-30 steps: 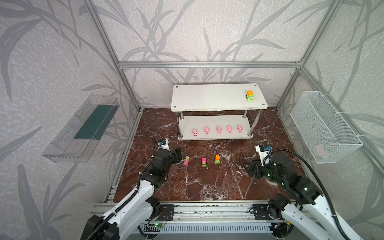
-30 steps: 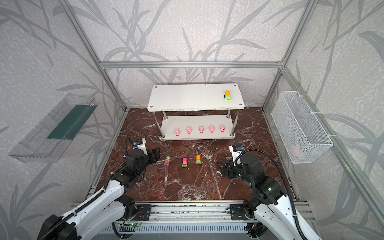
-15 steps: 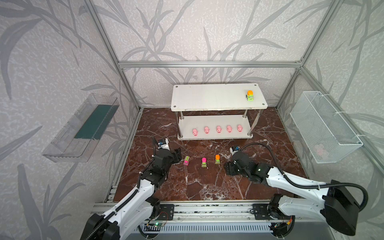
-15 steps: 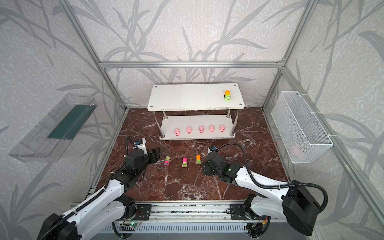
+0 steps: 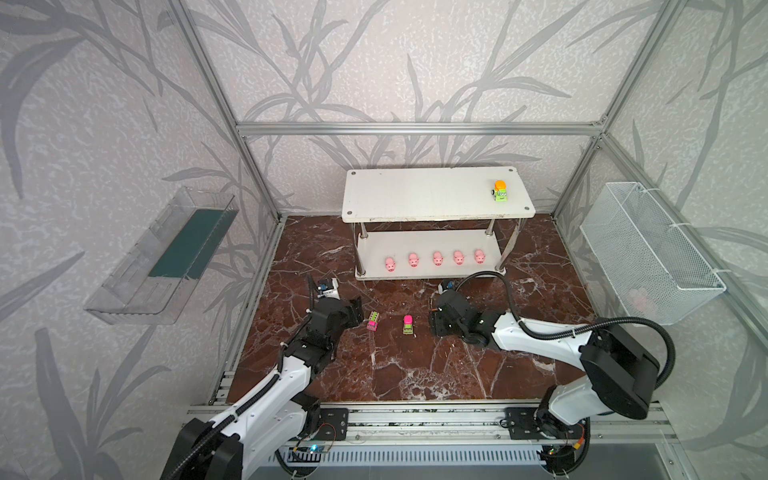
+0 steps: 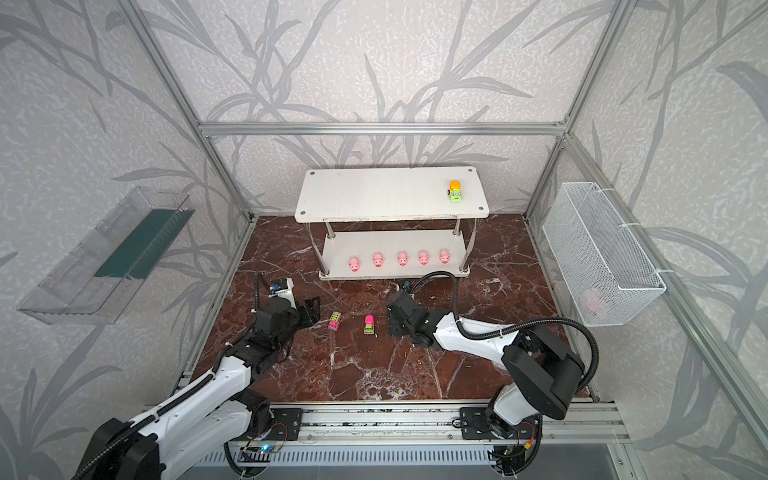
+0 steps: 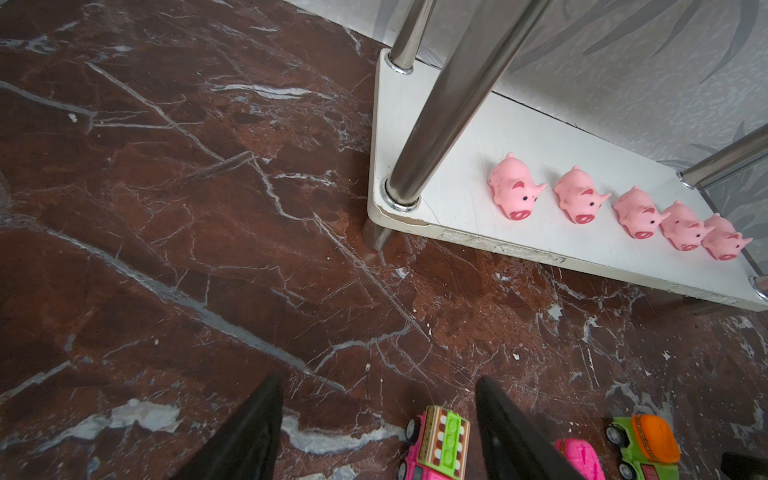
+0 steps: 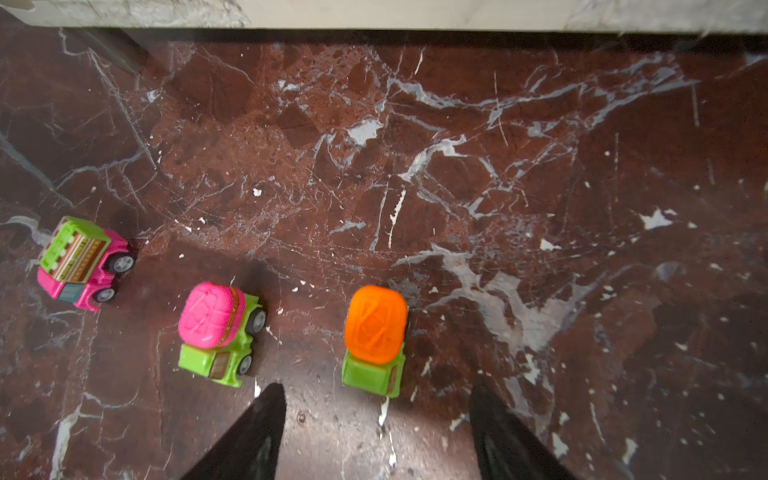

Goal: Place and organize the plastic toys onto the shelf
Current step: 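Open the right gripper and withdraw it toward the remaining trucks, then lower the right gripper onto the orange-topped green truck and close it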

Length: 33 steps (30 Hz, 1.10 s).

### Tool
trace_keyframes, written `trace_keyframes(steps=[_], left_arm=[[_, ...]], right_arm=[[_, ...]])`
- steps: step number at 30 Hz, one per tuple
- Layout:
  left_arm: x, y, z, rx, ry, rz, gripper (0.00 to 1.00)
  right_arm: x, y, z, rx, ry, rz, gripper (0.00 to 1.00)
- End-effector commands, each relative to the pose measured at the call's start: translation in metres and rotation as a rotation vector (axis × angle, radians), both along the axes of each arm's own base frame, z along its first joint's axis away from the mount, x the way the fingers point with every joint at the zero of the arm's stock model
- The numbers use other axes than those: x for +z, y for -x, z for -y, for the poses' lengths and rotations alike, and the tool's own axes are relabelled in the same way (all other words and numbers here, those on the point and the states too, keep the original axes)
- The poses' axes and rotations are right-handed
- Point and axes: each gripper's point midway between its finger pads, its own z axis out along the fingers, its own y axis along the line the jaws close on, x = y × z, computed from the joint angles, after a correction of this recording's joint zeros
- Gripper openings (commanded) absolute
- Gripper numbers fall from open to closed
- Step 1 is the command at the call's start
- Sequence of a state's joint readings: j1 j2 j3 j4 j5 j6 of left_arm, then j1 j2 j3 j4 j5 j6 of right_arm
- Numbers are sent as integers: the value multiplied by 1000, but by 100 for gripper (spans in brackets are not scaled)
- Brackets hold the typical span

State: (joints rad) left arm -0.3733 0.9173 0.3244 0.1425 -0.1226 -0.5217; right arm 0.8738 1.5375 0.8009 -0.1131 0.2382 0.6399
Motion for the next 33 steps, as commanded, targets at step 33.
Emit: trace_keyframes(steps=[33], left_arm=[[-10, 4, -3, 17, -2, -10, 71]], right_arm=[[-38, -19, -12, 2, 140, -51, 27]])
